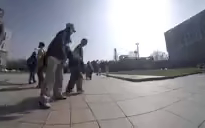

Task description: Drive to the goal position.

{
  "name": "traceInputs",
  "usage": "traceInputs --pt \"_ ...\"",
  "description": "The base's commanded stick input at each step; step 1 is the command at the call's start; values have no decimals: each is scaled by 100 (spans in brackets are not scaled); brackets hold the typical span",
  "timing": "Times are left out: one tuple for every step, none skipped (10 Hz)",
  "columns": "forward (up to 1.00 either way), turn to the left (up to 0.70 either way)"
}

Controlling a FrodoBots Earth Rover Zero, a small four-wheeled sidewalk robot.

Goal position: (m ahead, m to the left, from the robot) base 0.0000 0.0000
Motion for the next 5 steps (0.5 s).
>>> traceInputs --pt "0 0" --pt "0 0" --pt "0 0" --pt "0 3" --pt "0 7"
